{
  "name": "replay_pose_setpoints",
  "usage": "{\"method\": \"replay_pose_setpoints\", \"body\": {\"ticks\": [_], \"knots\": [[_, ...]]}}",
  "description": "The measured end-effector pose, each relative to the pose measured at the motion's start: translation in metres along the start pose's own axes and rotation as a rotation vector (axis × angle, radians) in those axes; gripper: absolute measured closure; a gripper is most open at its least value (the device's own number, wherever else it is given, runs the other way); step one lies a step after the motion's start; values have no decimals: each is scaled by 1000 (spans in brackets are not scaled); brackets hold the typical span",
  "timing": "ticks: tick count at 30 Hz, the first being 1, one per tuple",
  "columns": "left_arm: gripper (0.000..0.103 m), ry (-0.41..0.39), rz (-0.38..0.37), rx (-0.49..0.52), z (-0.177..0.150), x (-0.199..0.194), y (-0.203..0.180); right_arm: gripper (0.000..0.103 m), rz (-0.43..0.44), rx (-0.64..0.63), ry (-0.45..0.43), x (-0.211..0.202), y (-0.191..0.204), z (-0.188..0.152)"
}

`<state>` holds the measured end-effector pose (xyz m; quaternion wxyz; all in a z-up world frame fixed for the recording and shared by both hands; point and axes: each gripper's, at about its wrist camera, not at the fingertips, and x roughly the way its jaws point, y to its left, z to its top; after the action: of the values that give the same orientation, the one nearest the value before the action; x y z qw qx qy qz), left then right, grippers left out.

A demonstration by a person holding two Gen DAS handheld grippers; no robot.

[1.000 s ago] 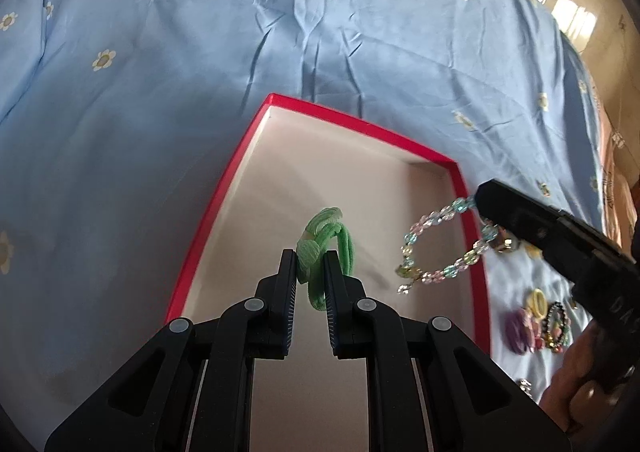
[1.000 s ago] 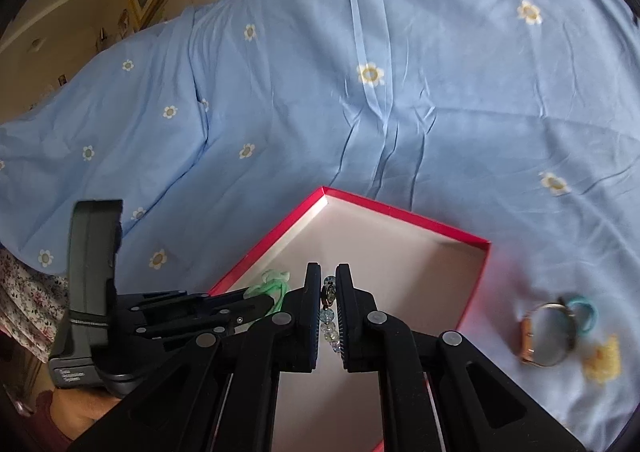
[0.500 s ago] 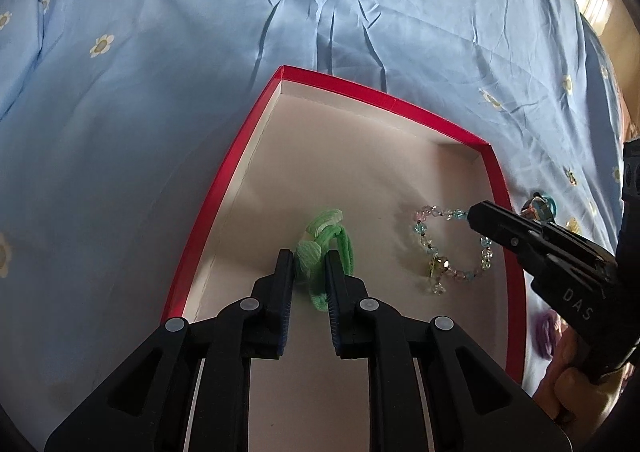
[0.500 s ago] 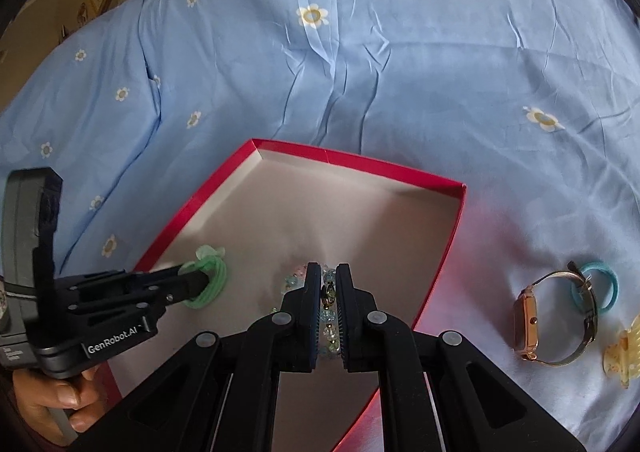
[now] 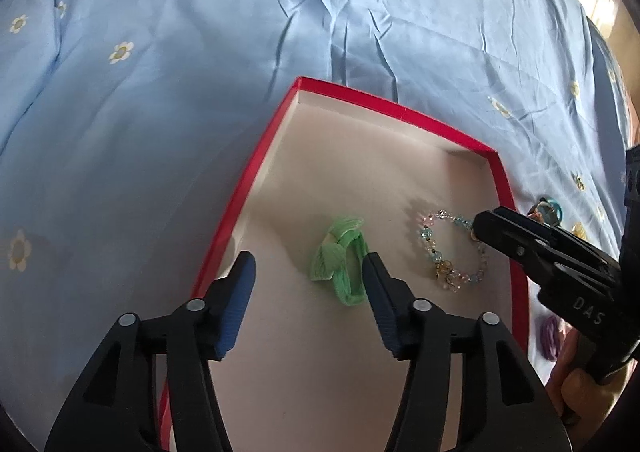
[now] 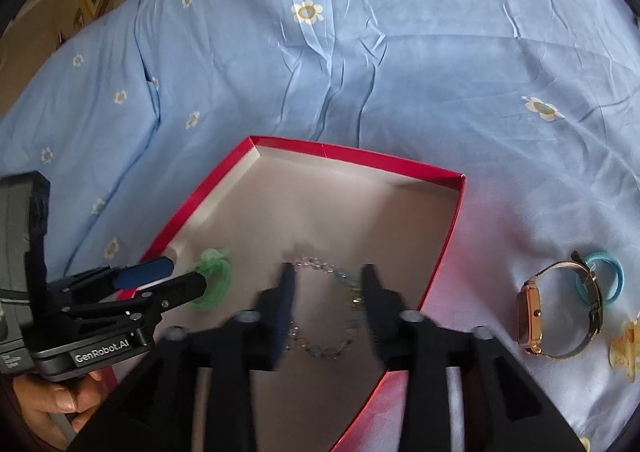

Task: Organize jewelry
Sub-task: 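Carry both items into the box lid and open both grippers, then grasp the gold watch with the left gripper while the right grasps the yellow hair claw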

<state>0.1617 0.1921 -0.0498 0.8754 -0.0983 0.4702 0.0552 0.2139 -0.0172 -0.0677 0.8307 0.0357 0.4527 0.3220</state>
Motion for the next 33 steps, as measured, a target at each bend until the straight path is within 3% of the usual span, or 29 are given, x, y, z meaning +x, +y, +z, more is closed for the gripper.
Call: {"method": "replay_pose_setpoints", "body": {"ticks": [6,12,21,33], "knots": [[40,-36,-38,-33,-7,-22,0,57,1,5,-53,-33,-3,-4],[34,-47,-80,-20,-17,-37,-18,55,-39,49,-92,-71,-30,-21],[34,-38,-135,23,-27,-44,-53,53,-118,108,-130,-117,-74,-45],[34,-31,-176,81,-31,-48,-87,48,-159,138,-148,-147,-100,-65]]}}
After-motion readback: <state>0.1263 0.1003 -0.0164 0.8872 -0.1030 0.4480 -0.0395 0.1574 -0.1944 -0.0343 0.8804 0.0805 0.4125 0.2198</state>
